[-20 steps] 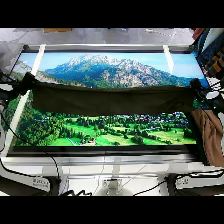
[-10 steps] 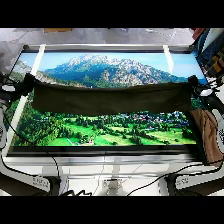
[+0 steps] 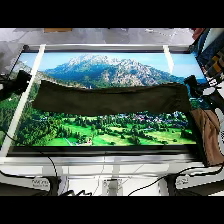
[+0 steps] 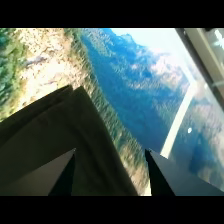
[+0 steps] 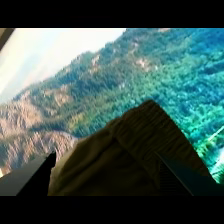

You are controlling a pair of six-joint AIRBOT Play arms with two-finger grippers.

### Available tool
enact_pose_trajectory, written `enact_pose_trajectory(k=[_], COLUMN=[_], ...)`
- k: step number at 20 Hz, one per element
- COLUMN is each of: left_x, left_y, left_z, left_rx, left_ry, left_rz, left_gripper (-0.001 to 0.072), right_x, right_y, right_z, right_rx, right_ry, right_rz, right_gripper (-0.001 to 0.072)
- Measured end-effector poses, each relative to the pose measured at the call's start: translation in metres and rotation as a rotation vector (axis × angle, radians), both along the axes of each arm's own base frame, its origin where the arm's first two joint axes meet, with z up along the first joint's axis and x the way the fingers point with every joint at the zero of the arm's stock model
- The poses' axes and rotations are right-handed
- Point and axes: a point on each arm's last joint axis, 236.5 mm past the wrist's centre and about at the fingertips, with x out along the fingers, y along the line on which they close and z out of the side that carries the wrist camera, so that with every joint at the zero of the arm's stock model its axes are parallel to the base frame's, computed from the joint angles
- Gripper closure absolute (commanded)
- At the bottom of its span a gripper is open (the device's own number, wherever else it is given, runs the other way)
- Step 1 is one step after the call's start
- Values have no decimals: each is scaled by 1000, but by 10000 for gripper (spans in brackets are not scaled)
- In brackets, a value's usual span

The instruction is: Fold the clothes and pants, and hang the long-sleeved shirts on hangers.

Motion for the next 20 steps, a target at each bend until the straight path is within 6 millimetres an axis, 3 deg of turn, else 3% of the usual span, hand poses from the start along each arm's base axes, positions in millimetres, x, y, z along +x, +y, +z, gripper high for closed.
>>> enact_pose_trajectory(k=[2, 5, 7, 9, 10, 11, 12, 13, 17, 20], left_x=[-33, -103, -141, -159, -162, -162, -158, -153, -123, -104], left_y=[8, 23, 27, 21, 17, 12, 6, 2, -10, -2], left_z=[-5, -39, -68, -93, -106, -117, -126, -134, -150, -147], left_rx=[50, 94, 65, 0, -45, -91, -134, -167, -267, -271], left_ry=[108, 336, 455, 514, 527, 527, 518, 505, 393, 301], left_rz=[-29, 0, 56, 94, 111, 126, 131, 129, 112, 141], left_gripper=[245, 240, 158, 69, 57, 117, 248, 276, 271, 258], right_x=[-7, -20, -28, -33, -35, -35, -35, -35, -37, -36], right_y=[11, 32, 47, 62, 70, 76, 82, 89, 118, 138], right_z=[-1, -7, -13, -16, -17, -17, -18, -19, -21, -22], right_rx=[-46, -87, -110, -129, -135, -142, -147, -151, -158, -166], right_ry=[69, 167, 223, 256, 268, 271, 277, 281, 296, 298], right_rz=[97, 242, 338, 413, 445, 465, 489, 510, 585, 630], right_gripper=[31, 31, 31, 31, 31, 31, 31, 31, 31, 31])
